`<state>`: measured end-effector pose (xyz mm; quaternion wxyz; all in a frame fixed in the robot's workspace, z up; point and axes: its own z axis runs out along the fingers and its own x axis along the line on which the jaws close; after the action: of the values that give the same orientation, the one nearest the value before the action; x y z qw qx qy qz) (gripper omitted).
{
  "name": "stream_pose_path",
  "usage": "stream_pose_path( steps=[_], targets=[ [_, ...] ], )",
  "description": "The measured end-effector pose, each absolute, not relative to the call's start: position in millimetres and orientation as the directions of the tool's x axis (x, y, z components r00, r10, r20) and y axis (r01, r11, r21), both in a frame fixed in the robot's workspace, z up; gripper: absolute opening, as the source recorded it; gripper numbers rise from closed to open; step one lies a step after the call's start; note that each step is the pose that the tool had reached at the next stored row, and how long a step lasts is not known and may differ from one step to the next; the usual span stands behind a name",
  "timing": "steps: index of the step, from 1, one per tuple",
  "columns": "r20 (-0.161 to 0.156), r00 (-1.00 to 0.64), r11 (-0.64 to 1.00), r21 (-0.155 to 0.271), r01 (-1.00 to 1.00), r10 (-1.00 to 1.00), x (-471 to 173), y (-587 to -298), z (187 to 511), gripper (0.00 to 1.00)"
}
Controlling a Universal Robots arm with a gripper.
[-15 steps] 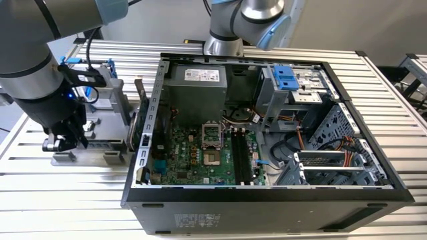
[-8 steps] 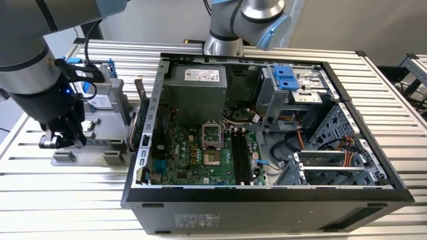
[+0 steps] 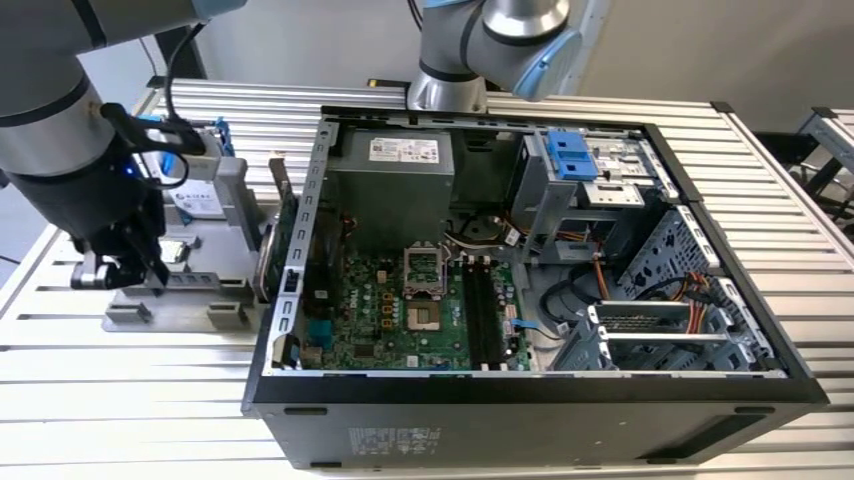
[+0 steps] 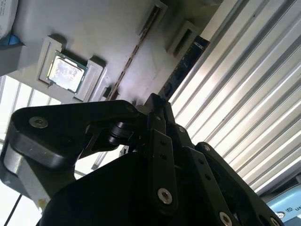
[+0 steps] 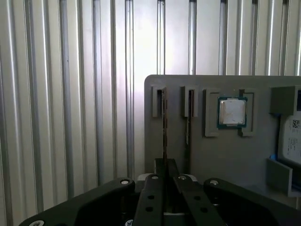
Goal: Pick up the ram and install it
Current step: 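Pick up the ram and move it above insertion slot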
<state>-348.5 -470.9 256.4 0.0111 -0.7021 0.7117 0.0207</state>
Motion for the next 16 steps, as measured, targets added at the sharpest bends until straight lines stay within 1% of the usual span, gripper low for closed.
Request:
stream_pose_path(
  steps=[16],
  targets=[
    [-0.045,-0.014,0.013,0.014,-1.000,-0.999,-348,-471,280,0.00]
  ],
)
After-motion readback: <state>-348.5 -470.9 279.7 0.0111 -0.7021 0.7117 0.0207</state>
